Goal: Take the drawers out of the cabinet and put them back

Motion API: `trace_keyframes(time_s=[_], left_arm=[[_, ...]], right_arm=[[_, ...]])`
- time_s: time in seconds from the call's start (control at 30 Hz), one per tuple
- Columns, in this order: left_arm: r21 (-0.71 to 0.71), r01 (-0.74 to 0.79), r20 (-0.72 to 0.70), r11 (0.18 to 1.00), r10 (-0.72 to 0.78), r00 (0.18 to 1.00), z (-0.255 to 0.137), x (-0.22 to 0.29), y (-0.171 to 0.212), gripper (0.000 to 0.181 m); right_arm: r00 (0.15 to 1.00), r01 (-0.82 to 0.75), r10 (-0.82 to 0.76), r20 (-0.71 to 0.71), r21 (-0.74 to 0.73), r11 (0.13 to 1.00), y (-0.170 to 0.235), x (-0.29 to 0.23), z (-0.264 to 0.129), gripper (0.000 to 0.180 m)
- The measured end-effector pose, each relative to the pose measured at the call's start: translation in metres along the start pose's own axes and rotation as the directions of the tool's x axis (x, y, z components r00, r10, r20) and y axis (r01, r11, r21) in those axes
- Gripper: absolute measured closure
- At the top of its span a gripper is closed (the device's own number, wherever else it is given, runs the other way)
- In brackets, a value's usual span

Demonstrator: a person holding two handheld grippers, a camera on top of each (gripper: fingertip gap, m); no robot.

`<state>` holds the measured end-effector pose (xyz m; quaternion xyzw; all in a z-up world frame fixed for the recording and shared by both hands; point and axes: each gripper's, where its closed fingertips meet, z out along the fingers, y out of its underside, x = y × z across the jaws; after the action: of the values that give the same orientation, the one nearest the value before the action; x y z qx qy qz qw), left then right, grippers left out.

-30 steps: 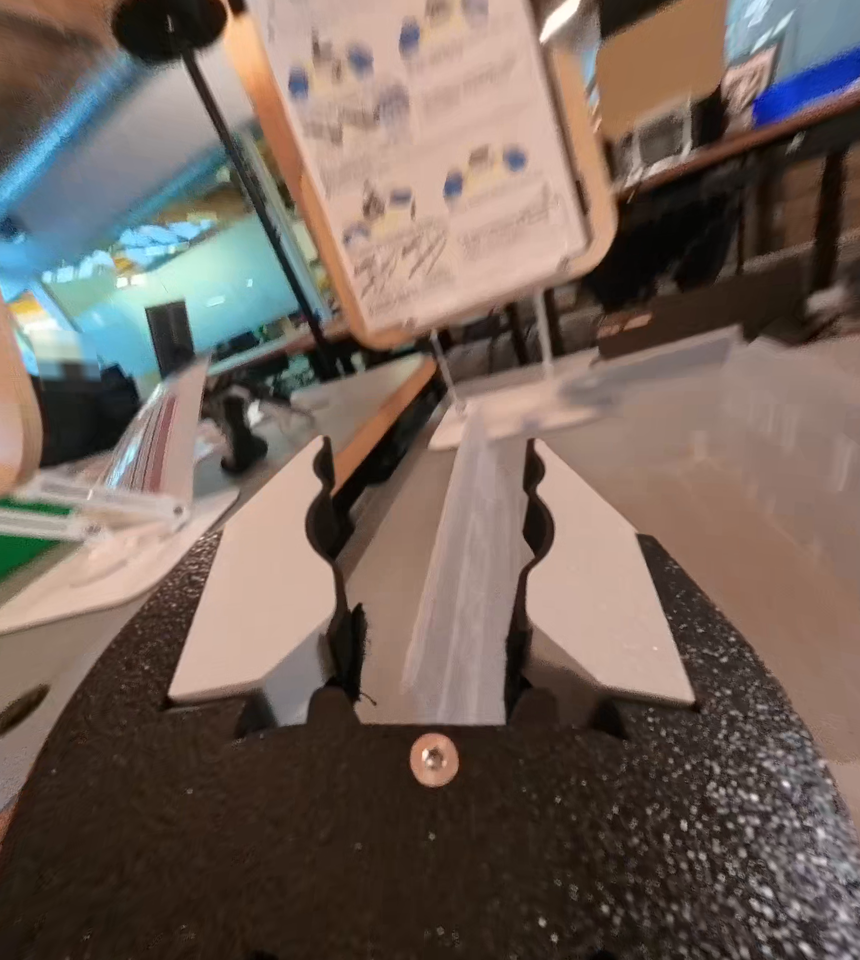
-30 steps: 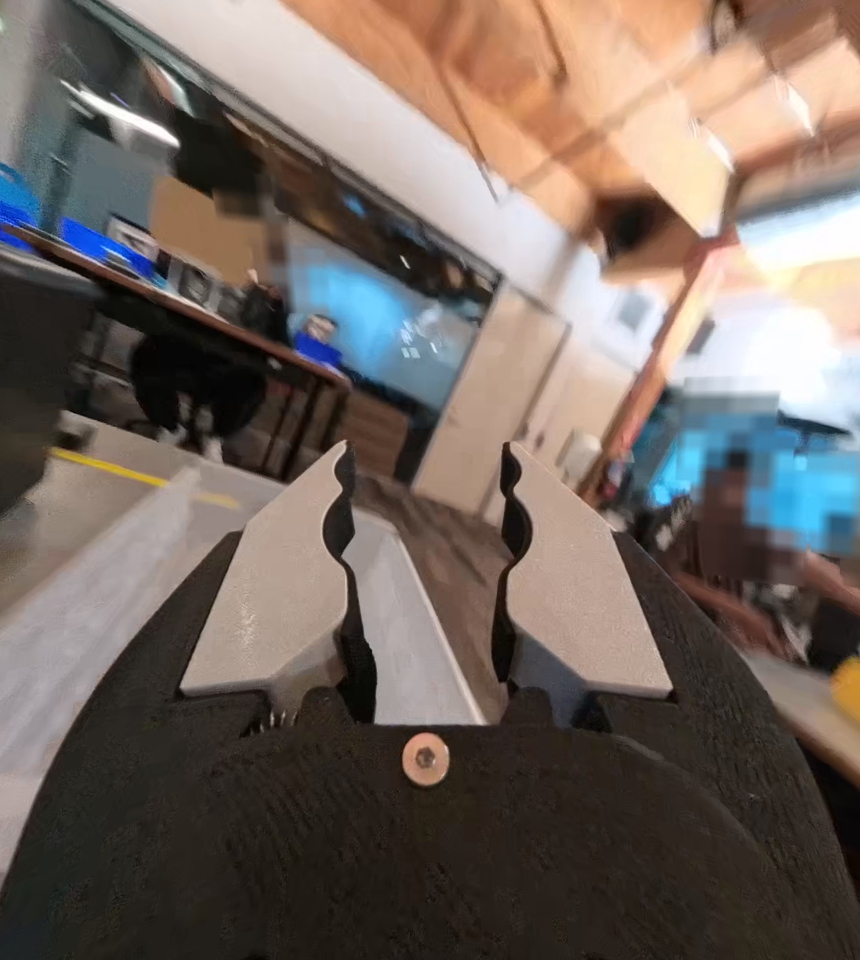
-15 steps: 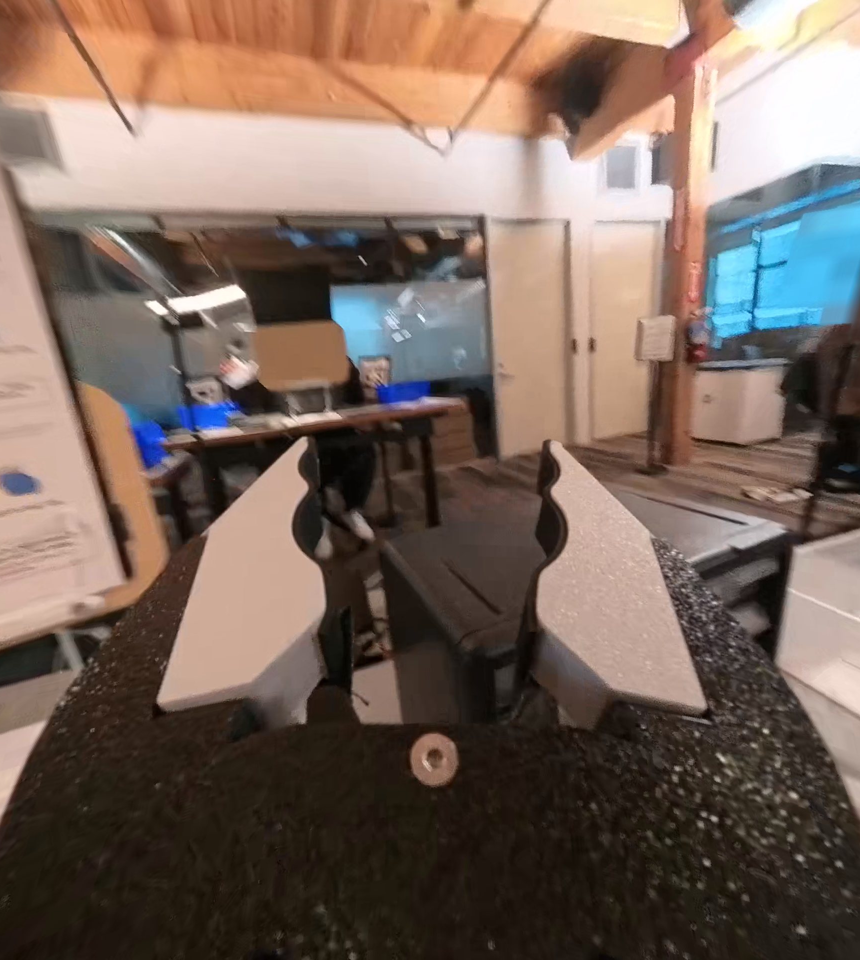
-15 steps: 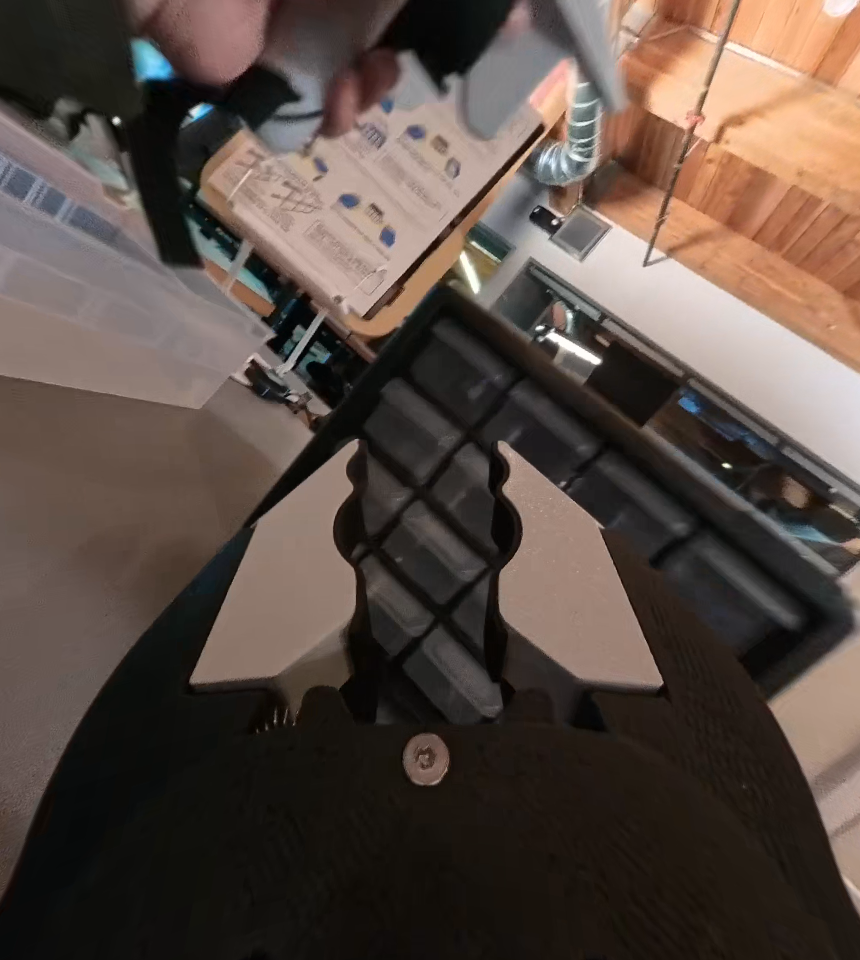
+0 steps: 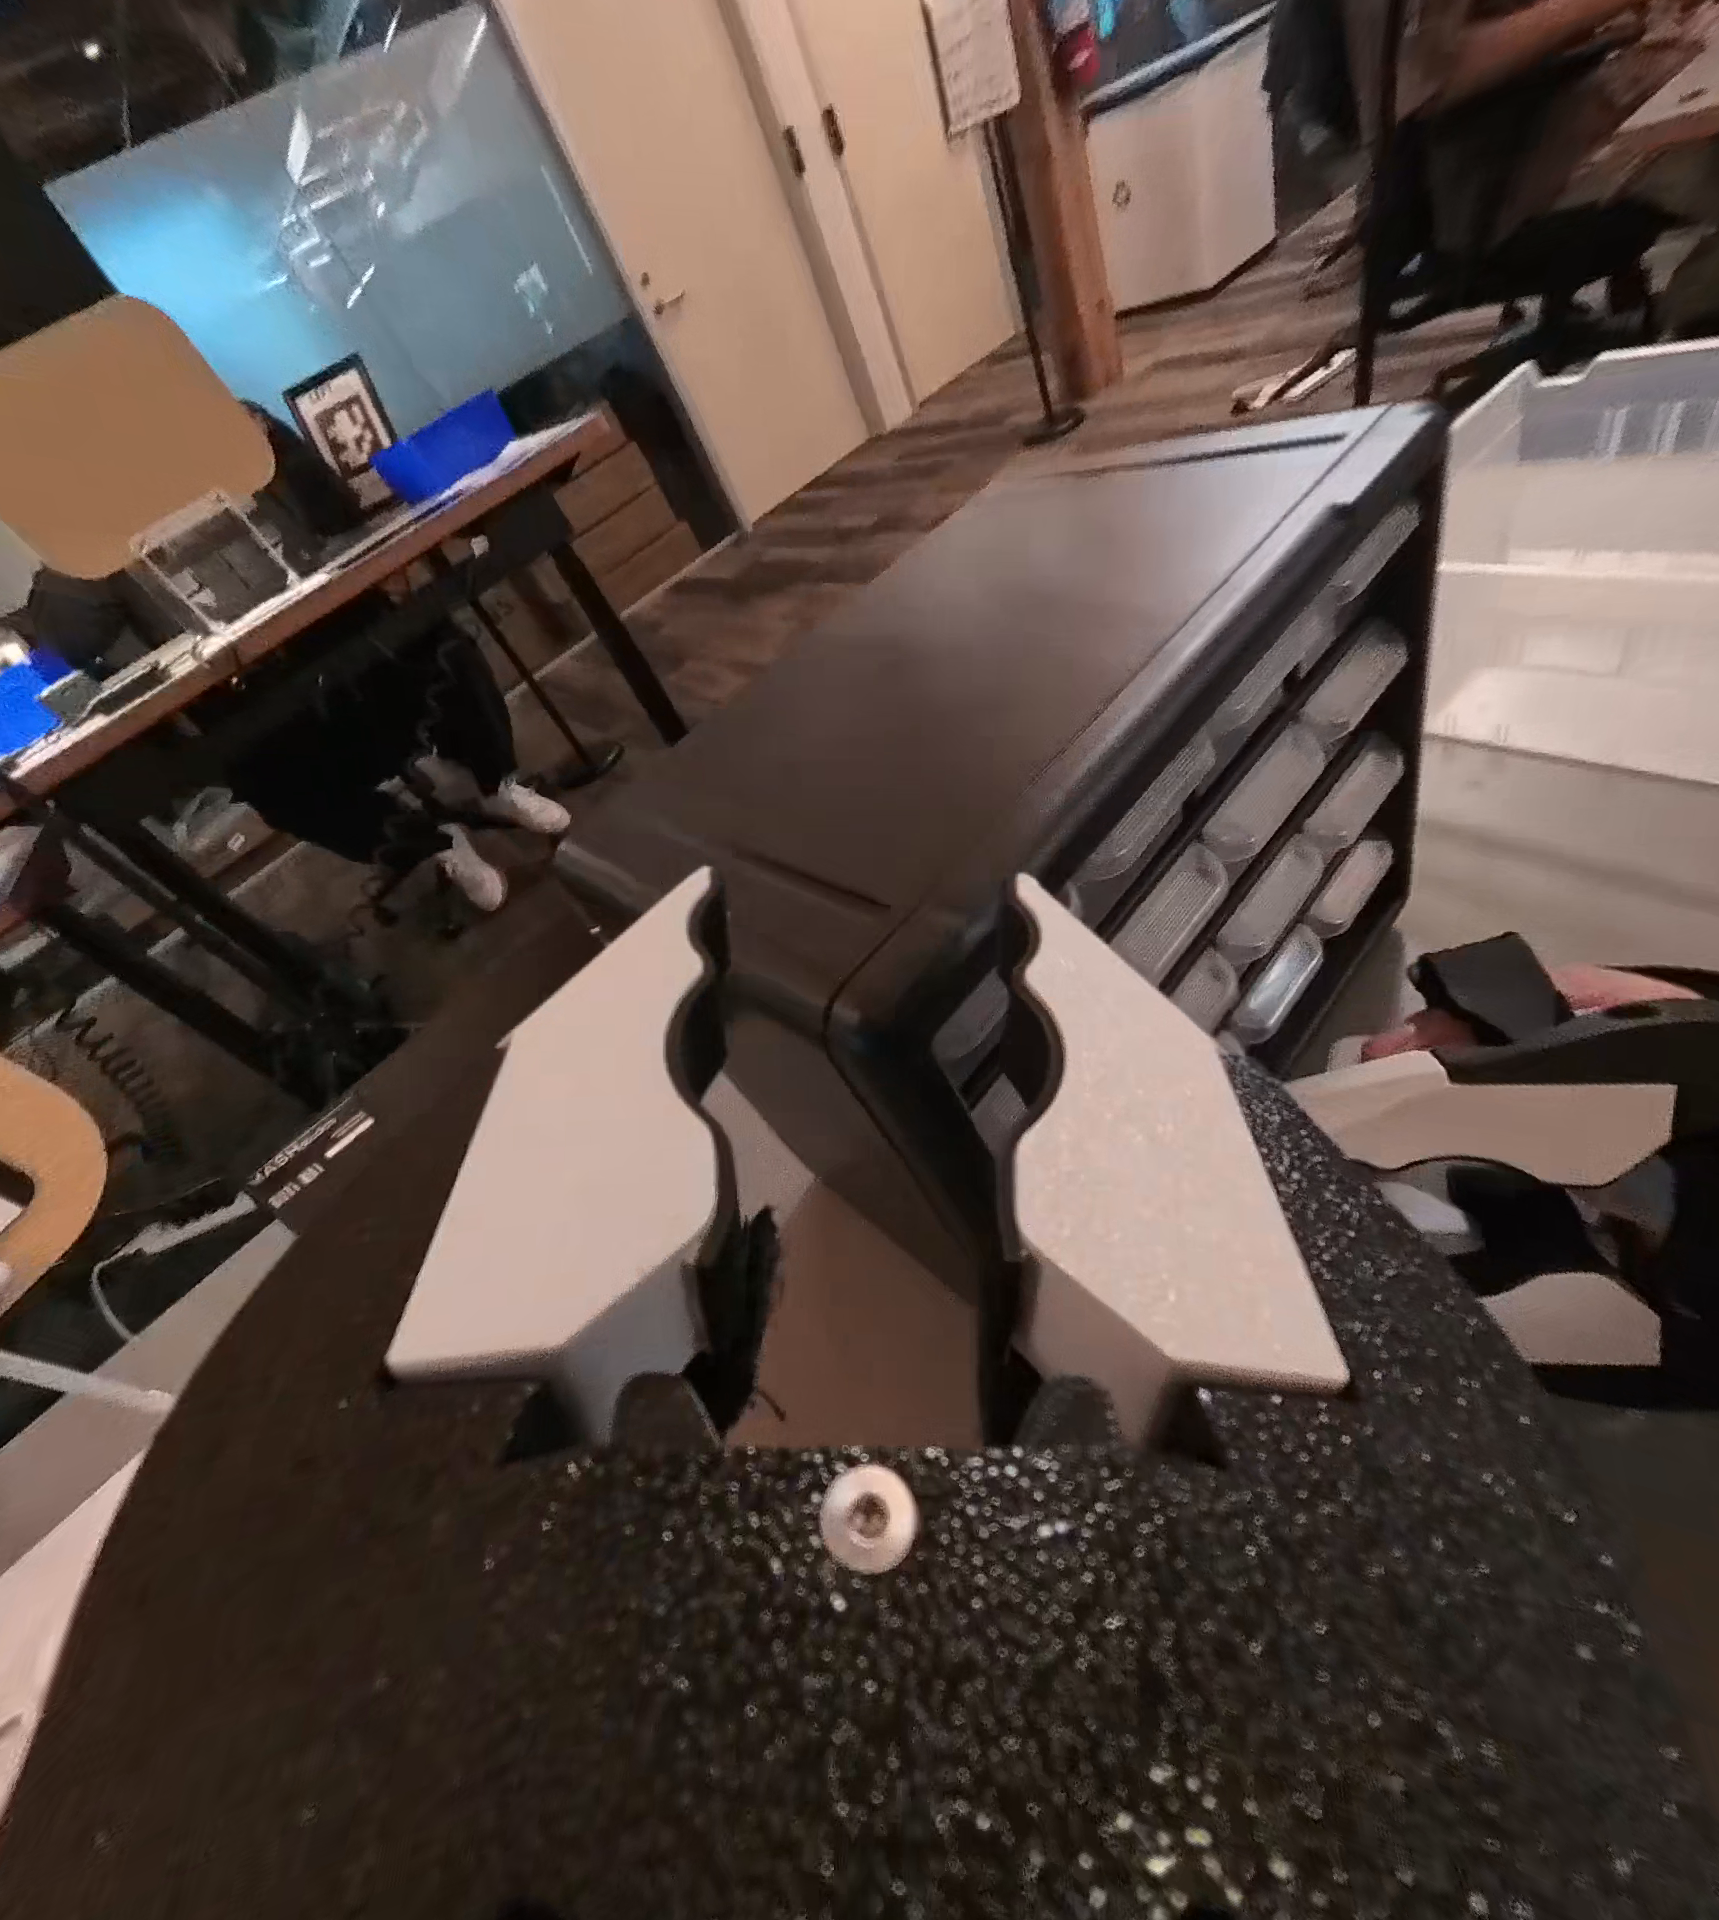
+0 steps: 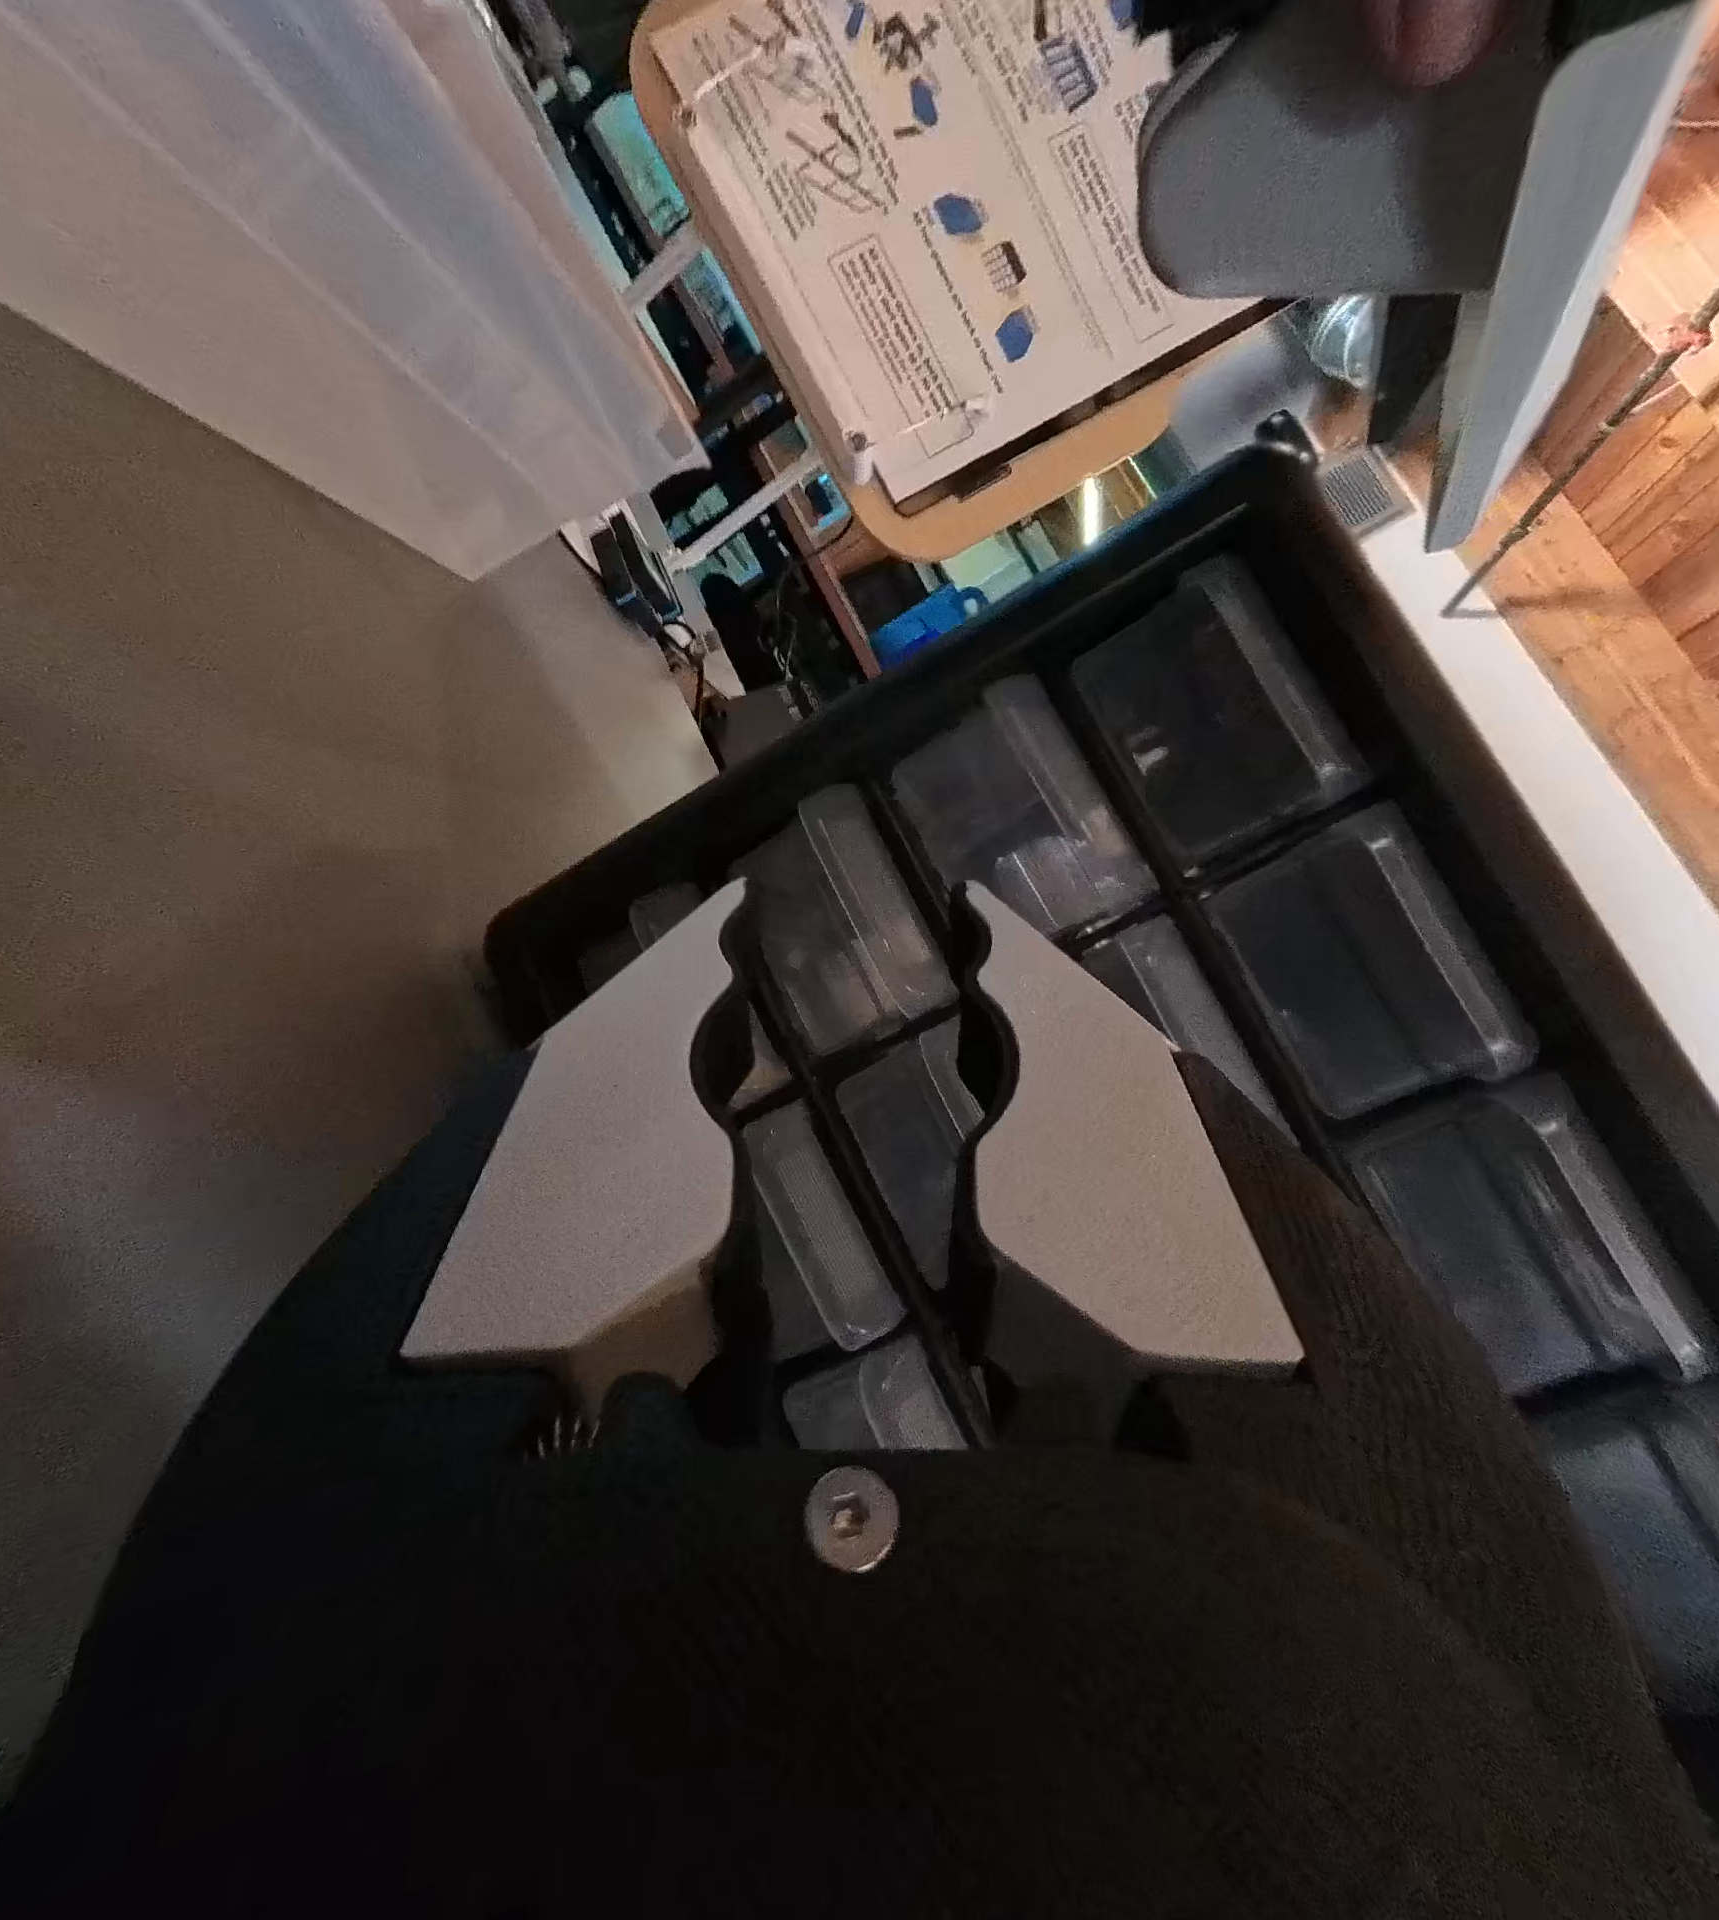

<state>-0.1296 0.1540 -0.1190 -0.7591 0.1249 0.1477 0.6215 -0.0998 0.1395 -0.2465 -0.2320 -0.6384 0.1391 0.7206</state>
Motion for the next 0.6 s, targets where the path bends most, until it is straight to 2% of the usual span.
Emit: trace_keyframes(time_s=[0.1, 0.37, 0.6], left_arm=[[-0.033, -0.029, -0.029, 0.999, 0.028, 0.999, 0.003, 0.003, 0.010, 0.133], [-0.049, 0.008, -0.105, 0.999, -0.013, 0.994, 0.011, 0.009, 0.020, 0.135], [-0.042, 0.004, -0.112, 0.999, -0.009, 0.994, 0.010, 0.010, 0.020, 0.138]], right_arm=[[0.998, 0.057, -0.057, -0.008, -0.033, 0.998, 0.007, 0.000, 0.008, 0.146], [0.976, 0.219, -0.219, 0.004, -0.048, 0.974, 0.010, -0.006, 0.018, 0.148], [0.959, 0.282, -0.283, -0.005, -0.065, 0.957, 0.015, -0.005, 0.023, 0.152]])
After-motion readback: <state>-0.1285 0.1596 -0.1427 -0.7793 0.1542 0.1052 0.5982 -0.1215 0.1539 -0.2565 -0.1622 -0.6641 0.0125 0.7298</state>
